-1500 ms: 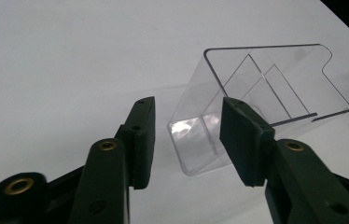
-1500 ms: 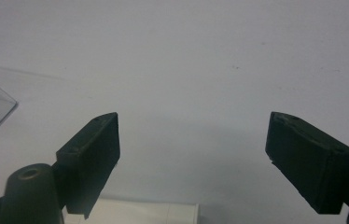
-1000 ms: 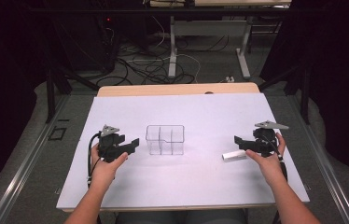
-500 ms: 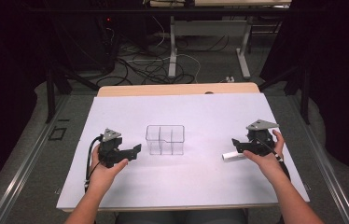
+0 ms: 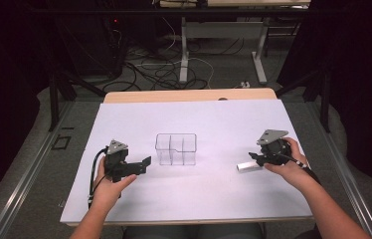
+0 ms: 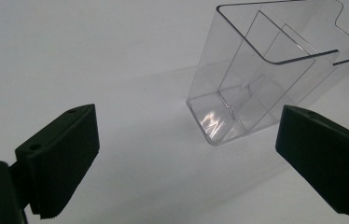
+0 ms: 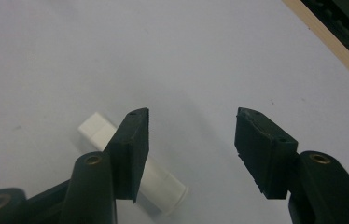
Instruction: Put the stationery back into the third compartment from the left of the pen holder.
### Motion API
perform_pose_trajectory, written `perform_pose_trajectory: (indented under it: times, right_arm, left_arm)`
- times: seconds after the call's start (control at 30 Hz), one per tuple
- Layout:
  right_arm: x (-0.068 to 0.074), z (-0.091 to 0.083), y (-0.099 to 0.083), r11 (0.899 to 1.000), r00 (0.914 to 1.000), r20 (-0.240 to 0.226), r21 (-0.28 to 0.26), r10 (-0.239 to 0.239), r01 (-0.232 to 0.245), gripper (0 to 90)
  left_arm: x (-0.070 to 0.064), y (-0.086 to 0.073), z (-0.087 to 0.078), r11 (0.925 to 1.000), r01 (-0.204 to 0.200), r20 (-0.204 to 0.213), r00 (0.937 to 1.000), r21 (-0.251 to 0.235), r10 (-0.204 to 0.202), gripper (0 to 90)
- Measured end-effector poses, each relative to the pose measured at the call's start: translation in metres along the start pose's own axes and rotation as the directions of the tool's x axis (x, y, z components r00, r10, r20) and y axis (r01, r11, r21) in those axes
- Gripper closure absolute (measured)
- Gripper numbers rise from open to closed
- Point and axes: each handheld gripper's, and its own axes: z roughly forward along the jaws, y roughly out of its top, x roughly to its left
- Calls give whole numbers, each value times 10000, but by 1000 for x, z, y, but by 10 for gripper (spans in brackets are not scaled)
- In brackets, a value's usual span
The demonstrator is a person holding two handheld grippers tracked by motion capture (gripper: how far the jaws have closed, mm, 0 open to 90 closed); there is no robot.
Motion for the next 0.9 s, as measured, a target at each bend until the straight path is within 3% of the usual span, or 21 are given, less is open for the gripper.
perform_pose_trajectory:
  times: [0.07, 0.17, 0.27, 0.33, 0.37, 0.4, 0.47, 0.5, 0.53, 0.57, 0.6, 0.63, 0.67, 0.7, 0.73, 0.77, 0.83, 0.9]
  right_arm:
    - [1, 2, 2, 9961, 9966, -66, 294, -826, 827, 444]
    - [2, 6, 3, 9800, 9810, -215, 470, -1926, 1935, 443]
    - [7, 10, 5, 9606, 9632, -427, 739, -2653, 2679, 438]
    - [10, 12, 6, 9395, 9436, -761, 969, -3223, 3287, 427]
    - [10, 12, 6, 9395, 9436, -761, 969, -3223, 3287, 427]
    - [9, 13, 9, 9182, 9223, -944, 1001, -3747, 3832, 425]
    - [12, 14, 9, 9140, 9173, -1198, 1046, -3798, 3921, 422]
    - [13, 14, 11, 9036, 9071, -1297, 1088, -4003, 4143, 424]
    - [12, 16, 12, 8808, 8817, -1636, 1051, -4426, 4616, 436]
    - [12, 16, 12, 8808, 8817, -1636, 1051, -4426, 4616, 436]
    - [12, 17, 14, 8642, 8646, -1752, 1053, -4709, 4920, 448]
    - [13, 17, 14, 8575, 8590, -1905, 1184, -4753, 5007, 453]
    - [12, 17, 15, 8402, 8430, -2022, 1267, -4985, 5273, 459]
    - [12, 18, 16, 8158, 8221, -2503, 1590, -5114, 5560, 487]
    - [12, 18, 16, 8158, 8221, -2503, 1590, -5114, 5560, 487]
    - [13, 19, 17, 7942, 7993, -2693, 1574, -5373, 5869, 498]
    - [15, 19, 16, 7951, 8028, -2744, 1695, -5294, 5823, 505]
    - [15, 21, 15, 7848, 7902, -2889, 1653, -5405, 5973, 509]
  left_arm:
    - [1, -1, 0, 9999, 119, -43, 9999, -104, -119, 82]
    - [2, -3, 1, 9996, 255, -20, 9997, -152, -255, 113]
    - [2, -4, 2, 9999, 106, -63, 9999, -40, -106, 137]
    - [2, -4, 2, 10000, 77, -27, 10000, -12, -77, 143]
    - [2, -5, 2, 10000, 50, -29, 10000, -16, -50, 143]
    - [2, -4, 2, 10000, 40, -2, 10000, 49, -40, 143]
    - [2, -4, 2, 10000, 22, -15, 10000, 46, -22, 143]
    - [2, -5, 2, 10000, 6, -21, 10000, 56, -6, 143]
    - [2, -5, 3, 10000, -2, -33, 10000, 66, 2, 141]
    - [1, -5, 3, 9999, -14, -68, 10000, 101, 15, 141]
    - [1, -5, 4, 10000, -54, -117, 9999, 67, 55, 137]
    - [1, -5, 4, 10000, -57, -112, 9999, 78, 58, 131]
    - [1, -5, 4, 9999, -88, -120, 9999, 109, 89, 126]
    - [1, -5, 5, 9997, -219, -214, 9995, 73, 220, 121]
    - [1, -5, 5, 9997, -219, -214, 9995, 73, 220, 119]
    - [1, -5, 5, 9997, -225, -232, 9995, 74, 226, 118]
    - [1, -6, 5, 9998, -183, -179, 9997, 104, 185, 117]
    - [2, -6, 6, 9999, -49, -127, 9999, 98, 50, 110]
